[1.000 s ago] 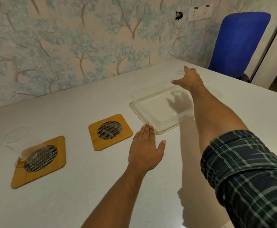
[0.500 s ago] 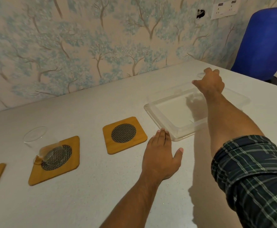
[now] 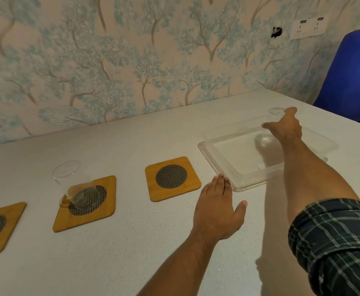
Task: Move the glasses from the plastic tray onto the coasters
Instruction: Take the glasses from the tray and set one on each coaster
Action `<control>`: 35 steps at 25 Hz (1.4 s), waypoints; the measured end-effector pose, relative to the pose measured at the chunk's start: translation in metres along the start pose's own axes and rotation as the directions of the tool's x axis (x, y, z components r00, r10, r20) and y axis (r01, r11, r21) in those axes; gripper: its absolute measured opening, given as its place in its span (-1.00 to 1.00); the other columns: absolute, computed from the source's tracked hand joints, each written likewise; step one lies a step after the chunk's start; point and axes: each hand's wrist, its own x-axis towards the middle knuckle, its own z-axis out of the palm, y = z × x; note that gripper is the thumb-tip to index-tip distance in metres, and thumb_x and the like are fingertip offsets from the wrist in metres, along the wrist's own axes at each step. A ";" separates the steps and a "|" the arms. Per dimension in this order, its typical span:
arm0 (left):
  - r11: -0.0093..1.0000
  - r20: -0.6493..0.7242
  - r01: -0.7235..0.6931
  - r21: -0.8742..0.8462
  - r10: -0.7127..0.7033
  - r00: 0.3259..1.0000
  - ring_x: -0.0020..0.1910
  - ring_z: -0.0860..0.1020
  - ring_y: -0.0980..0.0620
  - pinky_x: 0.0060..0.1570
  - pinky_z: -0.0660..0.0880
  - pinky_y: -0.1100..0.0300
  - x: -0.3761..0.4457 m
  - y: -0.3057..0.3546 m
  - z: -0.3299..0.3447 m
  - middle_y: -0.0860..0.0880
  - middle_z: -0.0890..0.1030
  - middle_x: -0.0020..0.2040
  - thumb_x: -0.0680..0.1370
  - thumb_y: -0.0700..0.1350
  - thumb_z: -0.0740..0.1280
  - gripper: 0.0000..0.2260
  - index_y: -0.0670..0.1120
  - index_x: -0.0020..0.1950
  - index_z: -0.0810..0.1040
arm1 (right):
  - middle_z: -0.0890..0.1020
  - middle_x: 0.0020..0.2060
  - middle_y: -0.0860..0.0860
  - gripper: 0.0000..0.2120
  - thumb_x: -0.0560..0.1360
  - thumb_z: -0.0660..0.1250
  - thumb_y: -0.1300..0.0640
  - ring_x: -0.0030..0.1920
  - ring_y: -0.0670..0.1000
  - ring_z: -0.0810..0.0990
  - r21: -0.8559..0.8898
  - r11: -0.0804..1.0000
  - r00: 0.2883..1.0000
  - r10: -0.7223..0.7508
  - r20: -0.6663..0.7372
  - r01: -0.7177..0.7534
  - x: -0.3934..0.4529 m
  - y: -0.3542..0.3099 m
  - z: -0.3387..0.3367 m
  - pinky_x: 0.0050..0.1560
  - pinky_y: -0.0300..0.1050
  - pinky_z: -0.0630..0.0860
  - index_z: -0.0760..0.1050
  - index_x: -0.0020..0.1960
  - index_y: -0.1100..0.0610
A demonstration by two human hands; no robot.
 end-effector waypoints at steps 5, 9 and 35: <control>1.000 0.007 0.001 0.019 -0.001 1.000 0.67 -0.06 -0.06 0.62 -0.15 0.04 0.003 0.000 0.001 -0.14 -0.02 0.70 0.66 0.27 -0.02 -0.26 -0.18 0.68 -0.03 | 0.53 0.30 0.24 -0.23 0.43 0.55 -0.04 0.27 0.34 0.53 0.016 0.998 0.998 -0.068 -0.010 0.068 -0.020 0.002 -0.002 0.24 0.17 0.46 0.17 0.43 0.12; 1.000 0.022 -0.008 0.013 0.008 1.000 0.67 -0.07 -0.05 0.62 -0.17 0.05 0.000 0.000 -0.001 -0.14 -0.04 0.70 0.68 0.27 -0.04 -0.27 -0.19 0.68 -0.05 | 0.50 0.34 0.21 -0.26 0.46 0.51 -0.05 0.27 0.35 0.51 0.053 0.977 0.978 -0.203 -0.036 0.205 -0.046 -0.004 -0.009 0.27 0.19 0.43 0.15 0.44 0.06; 0.971 -0.143 0.237 -0.033 -0.239 0.960 0.66 0.07 -0.01 0.55 -0.05 0.13 -0.161 -0.127 -0.079 -0.01 0.09 0.69 0.67 0.30 -0.05 -0.33 -0.04 0.69 0.04 | 0.62 0.10 -0.10 -0.22 0.33 0.43 -0.38 0.07 0.07 0.64 0.204 0.825 0.814 -0.559 0.156 0.527 -0.277 -0.102 0.072 -0.03 -0.04 0.48 0.23 0.40 -0.11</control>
